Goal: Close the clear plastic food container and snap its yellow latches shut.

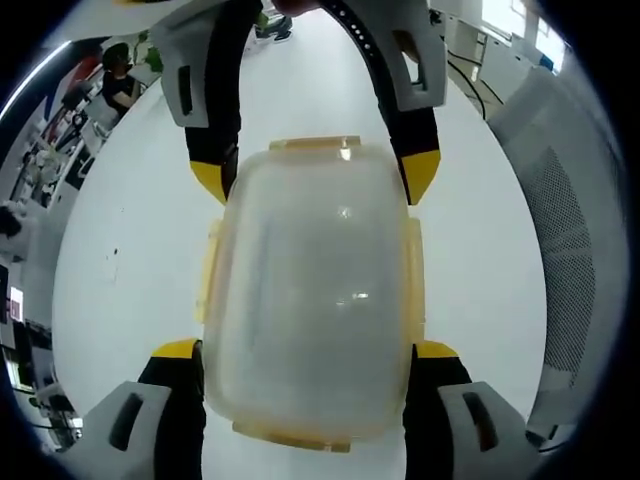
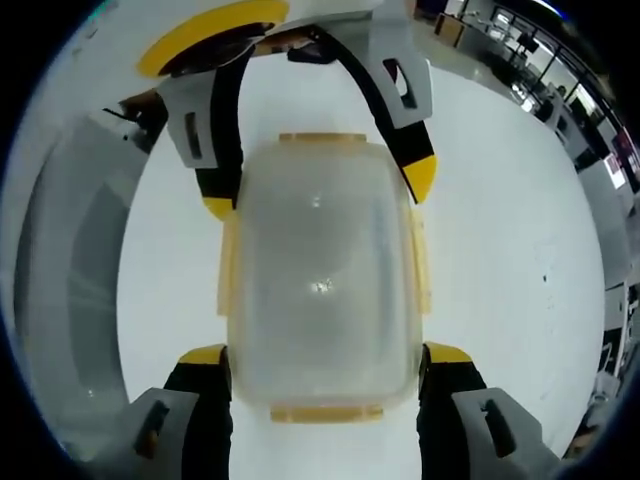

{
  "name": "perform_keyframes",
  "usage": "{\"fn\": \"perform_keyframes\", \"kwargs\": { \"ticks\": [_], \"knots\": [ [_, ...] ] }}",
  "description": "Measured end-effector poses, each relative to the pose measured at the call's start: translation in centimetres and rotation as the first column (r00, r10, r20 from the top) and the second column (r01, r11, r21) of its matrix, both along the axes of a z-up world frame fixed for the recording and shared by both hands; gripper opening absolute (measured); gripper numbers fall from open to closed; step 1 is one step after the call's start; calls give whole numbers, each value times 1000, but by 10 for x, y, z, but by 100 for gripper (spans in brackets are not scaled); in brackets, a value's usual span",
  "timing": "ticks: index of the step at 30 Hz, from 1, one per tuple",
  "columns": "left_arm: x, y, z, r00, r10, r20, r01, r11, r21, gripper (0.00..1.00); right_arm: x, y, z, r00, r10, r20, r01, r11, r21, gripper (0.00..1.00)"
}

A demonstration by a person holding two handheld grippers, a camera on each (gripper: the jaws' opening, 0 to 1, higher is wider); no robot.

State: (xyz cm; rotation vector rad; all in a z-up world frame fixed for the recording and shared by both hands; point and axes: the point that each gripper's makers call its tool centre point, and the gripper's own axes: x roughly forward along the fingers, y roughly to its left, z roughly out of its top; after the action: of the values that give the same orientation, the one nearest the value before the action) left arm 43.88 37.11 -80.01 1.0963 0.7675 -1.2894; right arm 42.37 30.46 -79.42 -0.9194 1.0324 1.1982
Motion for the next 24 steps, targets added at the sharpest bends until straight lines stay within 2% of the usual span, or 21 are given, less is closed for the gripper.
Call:
{"fn": "perform_keyframes", "kwargs": {
  "ticks": [11,14,16,18,21,24],
  "knots": [
    [0,0,-1,1000,-4,16,3,1000,9,83,0,0,0,1000,0,10,0,1000,-2,77],
    [-1,4,-2,997,-55,52,53,998,41,84,0,0,1,1000,4,19,-4,1000,0,77],
    [-3,6,-2,997,-57,45,55,998,40,84,-1,-1,3,999,8,32,-9,1000,4,77],
    [-6,4,2,1000,-22,7,22,1000,-2,85,0,-1,5,999,10,52,-11,1000,8,77],
    [-4,3,7,999,-39,29,40,999,-22,86,1,-1,12,998,-32,57,30,999,46,78],
    [-4,1,10,999,-20,36,22,999,-38,91,3,-1,18,996,-53,69,48,996,72,82]
  ]
}}
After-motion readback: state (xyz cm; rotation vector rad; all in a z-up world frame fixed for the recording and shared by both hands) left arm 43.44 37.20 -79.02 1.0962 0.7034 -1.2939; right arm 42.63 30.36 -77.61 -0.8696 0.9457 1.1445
